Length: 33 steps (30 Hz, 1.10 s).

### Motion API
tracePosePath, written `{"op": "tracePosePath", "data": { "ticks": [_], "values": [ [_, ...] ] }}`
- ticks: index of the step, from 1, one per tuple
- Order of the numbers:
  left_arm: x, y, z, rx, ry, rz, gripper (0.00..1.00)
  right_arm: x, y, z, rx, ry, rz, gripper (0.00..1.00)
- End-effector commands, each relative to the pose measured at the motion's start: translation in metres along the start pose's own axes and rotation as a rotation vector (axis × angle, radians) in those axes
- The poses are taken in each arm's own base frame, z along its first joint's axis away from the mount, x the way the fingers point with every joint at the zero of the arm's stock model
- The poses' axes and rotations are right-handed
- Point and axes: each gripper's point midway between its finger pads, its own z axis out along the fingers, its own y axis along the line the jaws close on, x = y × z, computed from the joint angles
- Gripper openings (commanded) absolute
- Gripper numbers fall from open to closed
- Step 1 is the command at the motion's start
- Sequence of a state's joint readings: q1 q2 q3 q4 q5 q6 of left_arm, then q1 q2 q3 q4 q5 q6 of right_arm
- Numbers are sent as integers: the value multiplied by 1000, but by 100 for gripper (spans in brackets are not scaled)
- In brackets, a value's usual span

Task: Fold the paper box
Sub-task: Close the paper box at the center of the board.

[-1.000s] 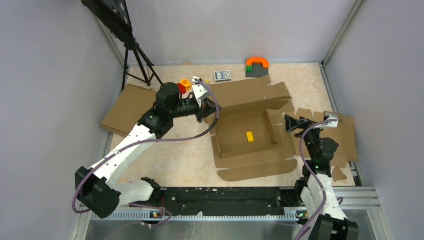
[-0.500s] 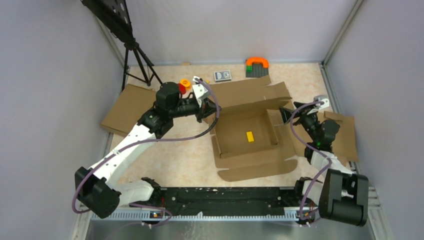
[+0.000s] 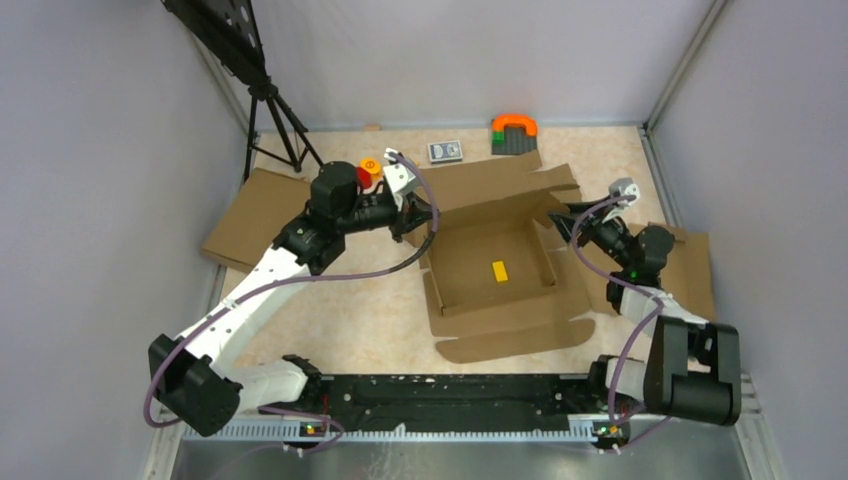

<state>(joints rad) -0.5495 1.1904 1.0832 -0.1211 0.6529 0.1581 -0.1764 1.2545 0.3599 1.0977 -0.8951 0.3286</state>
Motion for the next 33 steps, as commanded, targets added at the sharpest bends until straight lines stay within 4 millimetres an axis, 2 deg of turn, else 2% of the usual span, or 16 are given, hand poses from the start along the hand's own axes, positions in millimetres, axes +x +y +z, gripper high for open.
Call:
{"op": "tracePosePath", "data": {
  "ticks": [1,7,9,10,11,14,16,18,21,23,25,27,29,33],
  "values": [
    [-15,5,1,-22,-28,8,0,-20,20,6,-45,9,-96,37],
    [-15,6,5,-19,-39,-20,0,-29,19,0,57,-28,-32,15],
    [-15,8,6,-24,-41,-28,0,-32,22,2,57,-33,5,10],
    [-15,8,6,-25,-44,-34,4,-32,23,3,49,-29,12,10],
    [-16,8,6,-27,-47,-37,10,-31,24,4,46,-24,16,9],
    [-16,11,4,-59,-58,-60,41,-27,22,4,54,-12,17,8],
    [-18,18,-1,-129,-78,-90,50,-25,23,3,50,-6,10,8],
    [-19,26,-10,-218,-96,-168,54,-26,25,2,43,-9,-7,9],
    [-24,26,-25,-279,-141,-174,65,-27,24,2,46,-3,-20,8],
    [-30,28,-41,-346,-183,-170,78,-26,25,2,44,1,-22,9],
    [-33,30,-61,-428,-215,-182,97,-26,25,2,43,1,-22,8],
    [-24,26,-77,-479,-208,-222,99,-27,25,2,42,1,-21,8],
    [-14,17,-86,-478,-214,-250,95,-28,25,1,43,-2,-23,9],
    [16,-4,-88,-423,-234,-328,78,-29,27,0,44,-1,-30,10]
  ]
}}
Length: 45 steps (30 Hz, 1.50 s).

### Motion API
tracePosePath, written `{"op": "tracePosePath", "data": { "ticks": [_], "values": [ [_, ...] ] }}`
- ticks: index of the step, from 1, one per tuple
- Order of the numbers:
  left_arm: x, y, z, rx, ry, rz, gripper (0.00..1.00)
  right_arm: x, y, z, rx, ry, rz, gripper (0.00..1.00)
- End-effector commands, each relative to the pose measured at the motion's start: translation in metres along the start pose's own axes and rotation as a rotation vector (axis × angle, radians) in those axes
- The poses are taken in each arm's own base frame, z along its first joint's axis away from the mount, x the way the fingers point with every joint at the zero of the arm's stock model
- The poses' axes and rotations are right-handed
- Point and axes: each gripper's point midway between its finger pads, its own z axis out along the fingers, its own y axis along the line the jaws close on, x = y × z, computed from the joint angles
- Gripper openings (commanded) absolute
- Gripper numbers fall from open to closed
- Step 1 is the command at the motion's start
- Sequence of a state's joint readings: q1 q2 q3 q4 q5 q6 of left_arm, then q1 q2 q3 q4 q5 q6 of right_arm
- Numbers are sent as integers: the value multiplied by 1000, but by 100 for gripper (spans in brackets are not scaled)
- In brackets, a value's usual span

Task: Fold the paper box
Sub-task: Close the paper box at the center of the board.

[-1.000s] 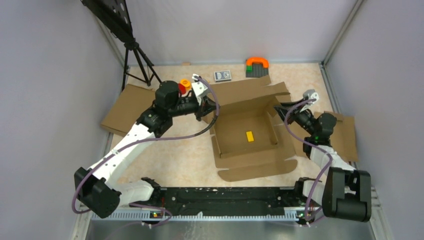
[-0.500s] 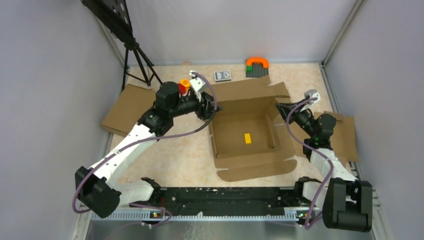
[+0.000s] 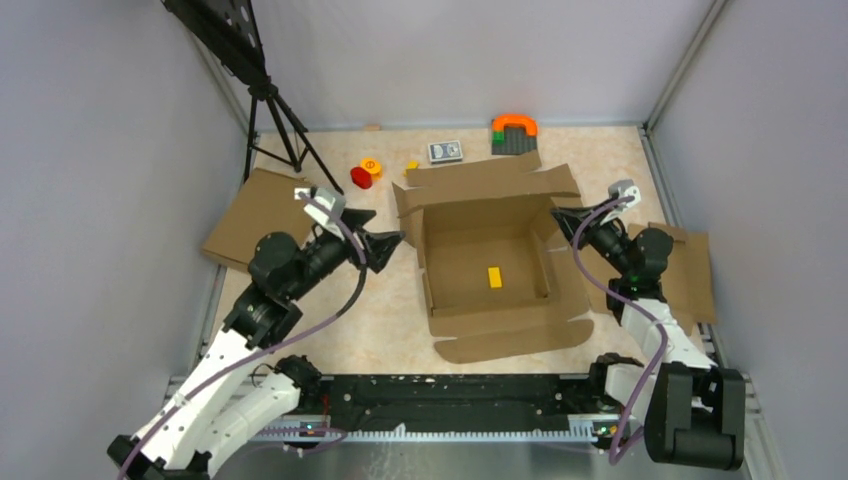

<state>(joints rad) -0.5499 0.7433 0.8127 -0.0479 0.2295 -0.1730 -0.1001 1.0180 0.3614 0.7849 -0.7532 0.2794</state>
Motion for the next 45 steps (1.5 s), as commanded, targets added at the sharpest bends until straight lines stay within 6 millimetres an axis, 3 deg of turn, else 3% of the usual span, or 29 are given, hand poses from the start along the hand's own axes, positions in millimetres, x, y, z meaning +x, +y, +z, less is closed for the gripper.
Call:
{"op": "tracePosePath", "data": {
  "ticks": [1,3,6,15,22,25,31,34,39,45],
  "values": [
    [43,1,-9,-15,37,-130,72,-18,8,2,-29,-22,-50,11],
    [60,2,-7,-11,45,-169,68,-18,8,0,-19,-23,-62,12],
    [81,6,0,-21,50,-223,70,-17,7,-1,-13,-12,-69,12],
    [105,2,30,-78,43,-195,79,-15,8,-3,-13,-12,-57,12],
    [113,10,50,-173,35,-181,73,-14,10,-5,-10,-11,-61,13],
    [120,17,60,-207,29,-172,59,-12,9,-5,-6,-9,-58,13],
    [127,20,70,-217,40,-174,17,-6,6,-4,-2,1,-49,19],
    [126,19,71,-215,44,-169,7,-4,6,-4,-3,4,-43,22],
    [124,19,71,-213,46,-168,0,3,6,-5,-4,2,-40,37],
    [121,16,71,-206,49,-177,0,21,0,-6,15,-6,-43,40]
  ]
}}
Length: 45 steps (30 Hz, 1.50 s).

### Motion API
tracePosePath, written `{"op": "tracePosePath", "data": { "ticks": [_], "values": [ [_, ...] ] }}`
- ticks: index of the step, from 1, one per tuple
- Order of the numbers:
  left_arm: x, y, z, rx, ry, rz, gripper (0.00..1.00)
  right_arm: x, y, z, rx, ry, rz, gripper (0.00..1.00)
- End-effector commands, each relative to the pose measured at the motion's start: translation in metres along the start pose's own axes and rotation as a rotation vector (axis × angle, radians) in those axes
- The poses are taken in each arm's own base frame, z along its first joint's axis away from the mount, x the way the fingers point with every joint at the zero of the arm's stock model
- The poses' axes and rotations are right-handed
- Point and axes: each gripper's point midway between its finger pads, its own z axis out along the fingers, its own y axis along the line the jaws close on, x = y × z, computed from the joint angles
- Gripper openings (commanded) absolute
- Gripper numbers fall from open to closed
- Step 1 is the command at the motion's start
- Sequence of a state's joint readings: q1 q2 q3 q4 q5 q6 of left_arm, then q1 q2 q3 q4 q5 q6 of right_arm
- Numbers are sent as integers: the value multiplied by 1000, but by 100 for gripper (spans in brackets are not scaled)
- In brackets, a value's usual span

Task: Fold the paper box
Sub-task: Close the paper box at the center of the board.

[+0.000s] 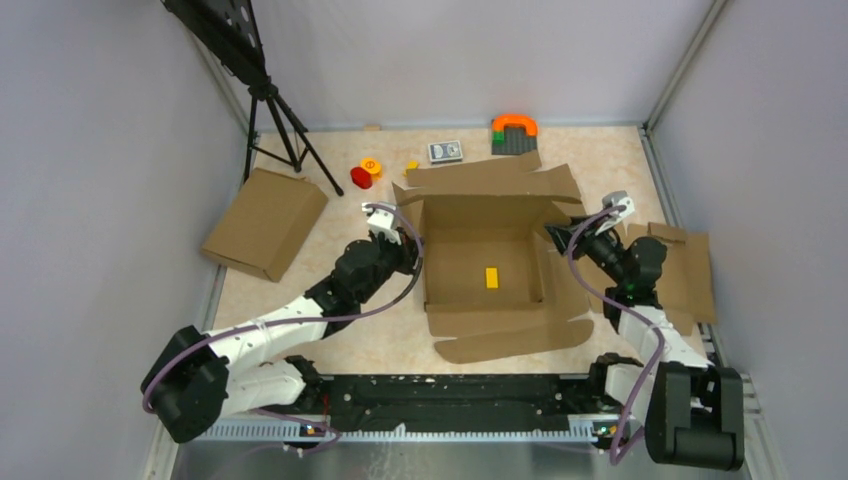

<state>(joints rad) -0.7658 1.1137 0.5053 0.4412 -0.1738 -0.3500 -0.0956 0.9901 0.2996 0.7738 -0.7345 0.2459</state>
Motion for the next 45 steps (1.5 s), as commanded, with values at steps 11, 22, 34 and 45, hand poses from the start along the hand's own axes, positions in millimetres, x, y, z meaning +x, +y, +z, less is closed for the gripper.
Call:
{"op": "tracePosePath", "data": {
  "ticks": [11,22,34,45],
  "values": [
    [-24,-13,3,36,-59,-31,0,25,-6,14,6,-4,-21,33],
    [-22,-17,5,45,-39,-51,0,9,12,27,23,16,116,12],
    [-26,-20,-5,59,-24,-44,1,9,11,29,97,63,78,5],
    [-53,34,-32,33,58,-130,76,6,17,26,52,27,-15,3]
  ]
}}
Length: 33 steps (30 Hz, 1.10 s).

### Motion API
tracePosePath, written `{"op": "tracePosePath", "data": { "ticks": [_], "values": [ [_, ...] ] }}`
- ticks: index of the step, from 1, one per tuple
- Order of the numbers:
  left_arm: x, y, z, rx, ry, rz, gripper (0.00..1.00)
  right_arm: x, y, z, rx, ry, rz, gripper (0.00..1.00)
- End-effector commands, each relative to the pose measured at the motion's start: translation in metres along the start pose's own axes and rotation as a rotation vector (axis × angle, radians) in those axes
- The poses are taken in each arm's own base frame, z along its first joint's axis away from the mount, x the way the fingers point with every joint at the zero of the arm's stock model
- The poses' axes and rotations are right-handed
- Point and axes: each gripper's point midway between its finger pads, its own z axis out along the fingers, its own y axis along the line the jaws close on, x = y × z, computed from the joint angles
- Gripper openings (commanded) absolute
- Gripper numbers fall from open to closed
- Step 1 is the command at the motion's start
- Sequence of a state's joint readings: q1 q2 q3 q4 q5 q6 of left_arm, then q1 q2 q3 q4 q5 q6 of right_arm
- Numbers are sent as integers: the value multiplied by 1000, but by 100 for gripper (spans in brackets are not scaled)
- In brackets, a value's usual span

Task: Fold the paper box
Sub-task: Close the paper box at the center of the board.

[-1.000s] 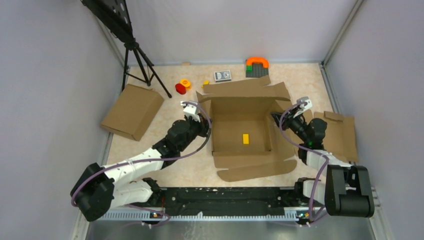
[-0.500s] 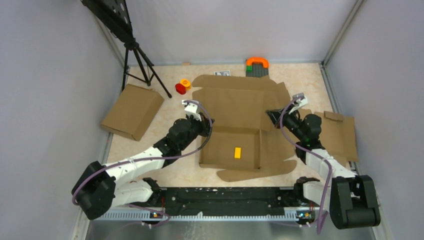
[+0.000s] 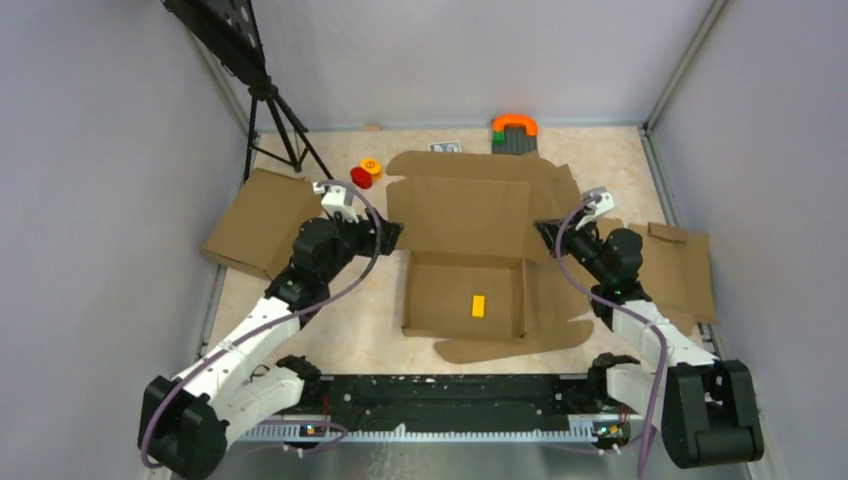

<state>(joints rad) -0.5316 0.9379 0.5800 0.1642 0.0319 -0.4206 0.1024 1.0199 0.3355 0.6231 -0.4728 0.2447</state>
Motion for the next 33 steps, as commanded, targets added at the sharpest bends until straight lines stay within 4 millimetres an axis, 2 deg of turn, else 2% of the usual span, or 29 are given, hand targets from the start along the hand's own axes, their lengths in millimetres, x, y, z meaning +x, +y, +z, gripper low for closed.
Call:
{"op": "tracePosePath", "data": {
  "ticks": [1,2,7,9,16,23,28,33],
  "values": [
    [-13,-1,-2,53,46,-13,81,-22,8,2,-38,-71,-99,3],
    [-16,3,0,42,46,-11,82,-22,8,2,-39,-67,-100,3],
    [-24,27,18,-4,57,-12,71,-23,10,3,-50,-65,-100,3],
    [-22,28,25,22,75,-29,67,-23,11,3,-54,-63,-101,3],
    [-12,39,43,7,103,-44,65,-25,12,2,-56,-67,-107,2],
    [-8,30,47,67,146,-38,27,-28,12,3,-56,-63,-99,2],
    [1,24,49,90,154,-70,16,-31,14,2,-53,-85,-49,0],
    [7,18,51,106,169,-76,0,-33,13,4,-32,-79,-13,0]
  ]
}}
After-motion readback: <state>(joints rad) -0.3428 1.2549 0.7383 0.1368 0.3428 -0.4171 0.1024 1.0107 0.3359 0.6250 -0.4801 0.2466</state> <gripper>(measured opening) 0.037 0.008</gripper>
